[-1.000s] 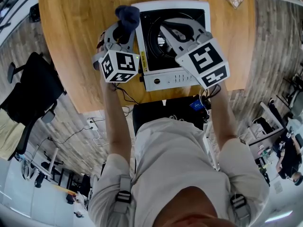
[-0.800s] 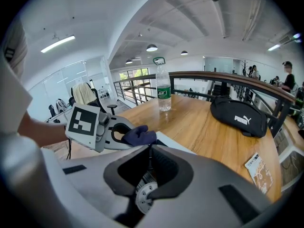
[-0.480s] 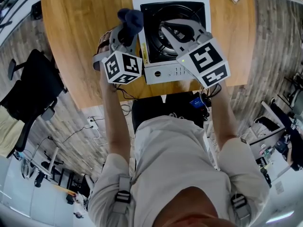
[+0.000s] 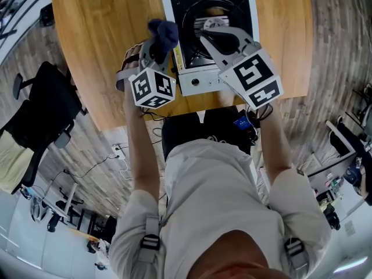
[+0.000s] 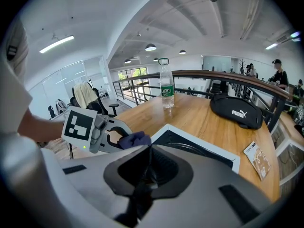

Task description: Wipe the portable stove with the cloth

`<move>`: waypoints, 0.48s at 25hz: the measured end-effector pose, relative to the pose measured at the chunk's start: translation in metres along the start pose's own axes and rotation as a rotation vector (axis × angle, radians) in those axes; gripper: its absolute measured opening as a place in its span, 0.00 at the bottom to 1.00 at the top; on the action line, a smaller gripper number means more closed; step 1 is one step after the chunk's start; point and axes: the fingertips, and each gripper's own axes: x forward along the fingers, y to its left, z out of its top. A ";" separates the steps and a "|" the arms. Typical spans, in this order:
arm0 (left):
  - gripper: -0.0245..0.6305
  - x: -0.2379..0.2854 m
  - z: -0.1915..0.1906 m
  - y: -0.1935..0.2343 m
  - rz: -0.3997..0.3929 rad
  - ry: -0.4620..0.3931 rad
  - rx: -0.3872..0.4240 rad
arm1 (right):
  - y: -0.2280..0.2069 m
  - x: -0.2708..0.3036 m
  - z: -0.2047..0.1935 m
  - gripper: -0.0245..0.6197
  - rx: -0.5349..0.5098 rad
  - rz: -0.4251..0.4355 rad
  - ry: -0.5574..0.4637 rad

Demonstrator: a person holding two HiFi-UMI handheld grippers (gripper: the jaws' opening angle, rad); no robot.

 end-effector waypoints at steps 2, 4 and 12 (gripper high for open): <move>0.21 -0.003 -0.003 -0.008 -0.014 0.009 0.023 | 0.005 -0.001 -0.002 0.09 0.004 -0.001 0.000; 0.21 -0.006 -0.008 -0.017 -0.027 0.024 0.053 | 0.011 -0.002 -0.005 0.09 0.009 -0.002 0.000; 0.21 -0.018 -0.019 -0.042 -0.073 0.058 0.149 | 0.027 -0.004 -0.012 0.09 0.025 -0.010 0.007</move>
